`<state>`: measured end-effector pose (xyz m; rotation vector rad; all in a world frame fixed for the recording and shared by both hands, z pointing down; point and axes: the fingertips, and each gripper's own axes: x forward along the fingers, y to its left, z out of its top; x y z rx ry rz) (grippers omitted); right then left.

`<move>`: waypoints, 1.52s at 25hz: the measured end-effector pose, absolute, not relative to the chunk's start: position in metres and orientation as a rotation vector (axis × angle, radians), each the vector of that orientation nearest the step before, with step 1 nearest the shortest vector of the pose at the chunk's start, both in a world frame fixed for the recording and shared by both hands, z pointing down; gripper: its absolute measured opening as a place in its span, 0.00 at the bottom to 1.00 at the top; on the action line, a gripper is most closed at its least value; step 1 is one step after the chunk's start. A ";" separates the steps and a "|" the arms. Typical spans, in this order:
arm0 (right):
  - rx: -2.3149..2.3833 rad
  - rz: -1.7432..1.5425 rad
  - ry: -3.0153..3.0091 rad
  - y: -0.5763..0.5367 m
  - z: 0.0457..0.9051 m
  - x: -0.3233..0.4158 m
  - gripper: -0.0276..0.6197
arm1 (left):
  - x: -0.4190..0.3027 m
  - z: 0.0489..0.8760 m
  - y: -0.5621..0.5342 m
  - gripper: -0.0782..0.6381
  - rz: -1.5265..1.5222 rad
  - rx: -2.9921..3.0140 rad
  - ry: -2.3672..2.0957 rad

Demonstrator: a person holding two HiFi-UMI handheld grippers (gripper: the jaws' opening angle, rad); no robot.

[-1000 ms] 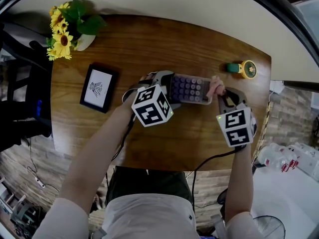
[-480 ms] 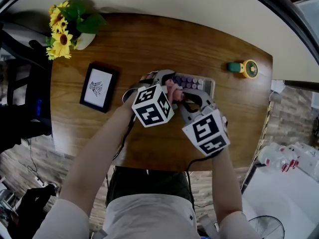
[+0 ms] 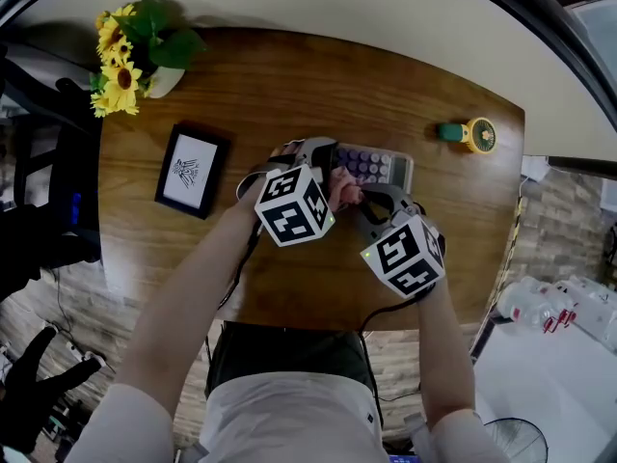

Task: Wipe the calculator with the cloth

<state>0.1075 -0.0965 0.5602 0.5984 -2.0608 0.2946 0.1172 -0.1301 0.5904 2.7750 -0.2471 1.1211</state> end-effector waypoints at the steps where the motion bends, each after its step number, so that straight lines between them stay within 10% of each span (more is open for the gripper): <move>1: 0.604 0.306 -2.052 -0.095 0.560 0.113 0.09 | 0.117 0.590 -0.130 0.73 1.121 2.775 -0.246; 27: 1.098 0.663 -1.841 -0.076 0.482 0.271 0.09 | 0.101 0.590 -0.117 0.74 1.175 2.624 -0.330; 38: 1.329 0.548 -2.125 -0.097 0.364 0.251 0.09 | 0.056 0.472 -0.128 0.73 0.884 2.605 -0.678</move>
